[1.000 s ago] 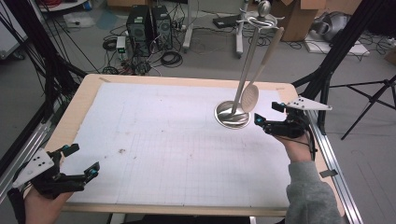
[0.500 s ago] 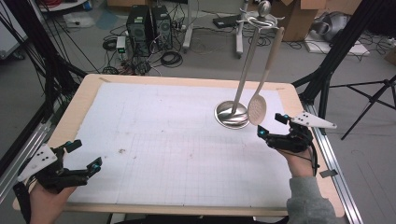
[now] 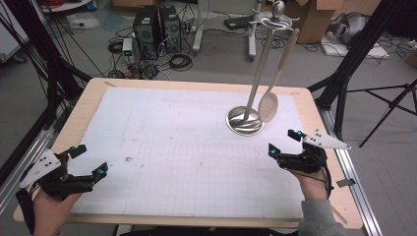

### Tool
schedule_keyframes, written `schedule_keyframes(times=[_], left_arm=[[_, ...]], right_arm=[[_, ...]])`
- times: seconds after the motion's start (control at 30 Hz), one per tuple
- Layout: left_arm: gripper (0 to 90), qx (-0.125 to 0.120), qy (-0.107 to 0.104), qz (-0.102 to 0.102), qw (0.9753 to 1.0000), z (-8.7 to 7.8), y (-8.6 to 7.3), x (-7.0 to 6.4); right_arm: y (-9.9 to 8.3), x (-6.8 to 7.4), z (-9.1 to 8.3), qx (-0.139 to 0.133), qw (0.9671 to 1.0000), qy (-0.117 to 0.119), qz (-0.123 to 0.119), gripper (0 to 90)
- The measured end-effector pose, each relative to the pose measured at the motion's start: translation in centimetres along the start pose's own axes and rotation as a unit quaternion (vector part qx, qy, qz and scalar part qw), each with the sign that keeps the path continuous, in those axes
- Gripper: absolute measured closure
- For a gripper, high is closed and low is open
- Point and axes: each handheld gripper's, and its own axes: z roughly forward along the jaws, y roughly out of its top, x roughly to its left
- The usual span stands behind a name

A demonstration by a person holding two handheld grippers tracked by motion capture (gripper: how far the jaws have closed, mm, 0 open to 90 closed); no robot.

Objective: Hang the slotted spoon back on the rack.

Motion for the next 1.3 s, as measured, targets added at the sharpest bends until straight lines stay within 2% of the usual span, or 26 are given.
schedule_keyframes(times=[0.27, 0.63, 1.3], left_arm=[[2.1, -0.003, 0.000, -0.003, 1.0000, 0.2, 0.0, 0.2], [2.1, 0.001, -0.003, -0.003, 1.0000, 0.4, -0.1, 0.1], [2.1, 0.008, -0.003, -0.003, 1.0000, 0.7, -0.4, 0.1]], right_arm=[[-1.1, 0.5, -0.4, 0.006, 0.9999, -0.008, -0.009, 10.9], [-2.8, 0.3, -1.5, 0.005, 0.9998, -0.020, -0.002, 10.8], [-6.2, -1.4, -3.2, 0.000, 0.9982, -0.043, 0.041, 10.8]])
